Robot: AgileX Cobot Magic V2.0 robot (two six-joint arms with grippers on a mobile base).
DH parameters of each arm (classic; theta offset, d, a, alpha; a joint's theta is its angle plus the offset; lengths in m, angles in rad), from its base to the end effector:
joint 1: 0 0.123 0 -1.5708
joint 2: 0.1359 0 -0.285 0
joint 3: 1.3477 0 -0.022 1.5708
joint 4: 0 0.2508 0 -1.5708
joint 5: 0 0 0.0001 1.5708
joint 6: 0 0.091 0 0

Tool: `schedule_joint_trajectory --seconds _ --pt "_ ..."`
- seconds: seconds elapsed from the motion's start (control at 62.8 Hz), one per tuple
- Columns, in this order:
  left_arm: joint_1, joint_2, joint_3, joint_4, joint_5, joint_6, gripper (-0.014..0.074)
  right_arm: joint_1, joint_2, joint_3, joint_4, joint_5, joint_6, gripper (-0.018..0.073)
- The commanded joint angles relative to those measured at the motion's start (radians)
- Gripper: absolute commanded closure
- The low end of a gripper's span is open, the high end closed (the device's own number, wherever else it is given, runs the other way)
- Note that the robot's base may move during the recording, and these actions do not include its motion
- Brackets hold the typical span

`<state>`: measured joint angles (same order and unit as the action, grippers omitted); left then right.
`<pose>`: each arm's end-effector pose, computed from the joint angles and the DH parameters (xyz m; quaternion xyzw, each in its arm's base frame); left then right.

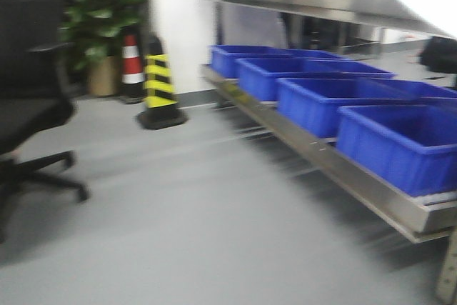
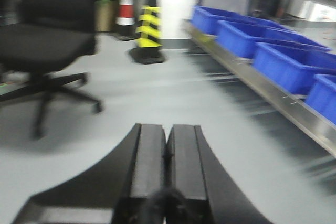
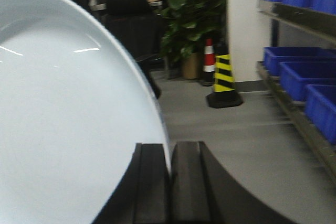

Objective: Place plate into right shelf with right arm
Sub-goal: 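Drive toward the metal shelf with blue bins, plate held upright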

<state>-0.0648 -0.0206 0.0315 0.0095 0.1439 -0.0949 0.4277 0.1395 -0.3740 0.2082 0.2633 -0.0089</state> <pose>0.0560 -0.0035 0.1906 -0.0080 0.7306 -0.0508 0.6809 0.0411 0.0241 0.3064 -0.0998 0.6769 0.2399 0.6887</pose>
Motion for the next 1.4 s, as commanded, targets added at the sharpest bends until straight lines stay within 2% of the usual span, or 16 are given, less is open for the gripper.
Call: schedule_joint_trajectory --seconds 0.0,1.386 --pt "-0.007 -0.001 0.01 -0.002 -0.085 -0.006 0.0643 -0.004 0.014 -0.031 0.002 -0.088 -0.007 0.0503" --pt "-0.007 -0.001 0.01 -0.002 -0.085 -0.006 0.0643 -0.004 0.014 -0.031 0.002 -0.088 -0.007 0.0503"
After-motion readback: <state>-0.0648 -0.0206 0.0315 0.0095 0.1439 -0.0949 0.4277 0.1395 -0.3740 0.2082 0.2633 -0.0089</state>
